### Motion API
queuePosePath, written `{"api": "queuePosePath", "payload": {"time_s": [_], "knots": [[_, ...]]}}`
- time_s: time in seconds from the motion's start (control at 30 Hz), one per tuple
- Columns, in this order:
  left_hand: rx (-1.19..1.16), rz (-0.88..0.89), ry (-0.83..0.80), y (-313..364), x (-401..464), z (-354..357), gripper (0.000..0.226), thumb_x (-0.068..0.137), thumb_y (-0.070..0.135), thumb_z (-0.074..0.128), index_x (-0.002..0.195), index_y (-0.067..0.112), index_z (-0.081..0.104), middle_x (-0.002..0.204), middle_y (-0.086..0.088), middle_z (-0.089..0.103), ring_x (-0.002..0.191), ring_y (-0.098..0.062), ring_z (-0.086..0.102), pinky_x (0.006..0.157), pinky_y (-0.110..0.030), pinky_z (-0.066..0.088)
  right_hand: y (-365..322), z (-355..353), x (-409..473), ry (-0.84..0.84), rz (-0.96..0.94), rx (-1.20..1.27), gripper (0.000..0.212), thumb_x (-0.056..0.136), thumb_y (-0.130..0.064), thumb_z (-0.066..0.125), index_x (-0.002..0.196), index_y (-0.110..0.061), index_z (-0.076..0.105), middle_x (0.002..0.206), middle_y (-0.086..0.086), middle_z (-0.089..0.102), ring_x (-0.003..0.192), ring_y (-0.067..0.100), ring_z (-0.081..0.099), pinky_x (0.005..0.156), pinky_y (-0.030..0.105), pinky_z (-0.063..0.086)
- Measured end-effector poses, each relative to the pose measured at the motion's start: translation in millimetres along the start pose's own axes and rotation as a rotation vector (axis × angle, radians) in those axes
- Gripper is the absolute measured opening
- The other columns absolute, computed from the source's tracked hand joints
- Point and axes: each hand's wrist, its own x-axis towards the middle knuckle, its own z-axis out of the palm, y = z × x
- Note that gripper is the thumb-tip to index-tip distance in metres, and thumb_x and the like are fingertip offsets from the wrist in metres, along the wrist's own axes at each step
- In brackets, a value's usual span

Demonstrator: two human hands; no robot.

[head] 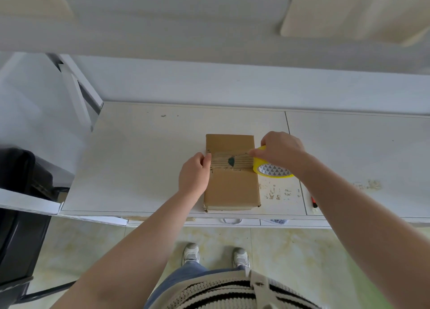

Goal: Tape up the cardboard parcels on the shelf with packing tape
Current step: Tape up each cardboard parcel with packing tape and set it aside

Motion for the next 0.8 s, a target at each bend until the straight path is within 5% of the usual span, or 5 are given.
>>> {"api": "queuePosePath", "payload": {"time_s": [0.33, 0.5, 0.8], "knots": [[0.119, -0.042, 0.018, 4, 1, 10, 0.041, 0.107, 0.04, 0.028, 0.085, 0.011, 0.047, 0.067, 0.0, 0.053, 0.059, -0.022, 0.052, 0.053, -0.033, 0.035, 24, -3, 6, -0.056, -0.041, 0.184, 0.053, 0.079, -0.069, 0.062, 0.058, -0.021, 0.053, 0.06, -0.003, 0.053, 0.059, 0.015, 0.052, 0.052, 0.026, 0.032], [0.165, -0.034, 0.031, 1, 2, 11, 0.042, 0.107, 0.041, 0.028, 0.089, 0.01, 0.051, 0.07, -0.002, 0.056, 0.066, -0.025, 0.058, 0.059, -0.037, 0.044, 31, 9, 11, -0.115, 0.015, 0.068, 0.05, 0.077, -0.071, 0.063, 0.069, -0.022, 0.058, 0.07, -0.002, 0.06, 0.066, 0.015, 0.055, 0.052, 0.024, 0.035], [0.28, -0.021, 0.041, 6, 0, 10, 0.039, 0.107, 0.041, 0.027, 0.09, 0.013, 0.047, 0.075, -0.002, 0.057, 0.072, -0.027, 0.059, 0.064, -0.041, 0.048, 41, 40, 18, -0.155, 0.065, 0.224, 0.051, 0.079, -0.069, 0.063, 0.075, -0.018, 0.064, 0.068, -0.002, 0.059, 0.061, 0.012, 0.053, 0.052, 0.024, 0.035]]}}
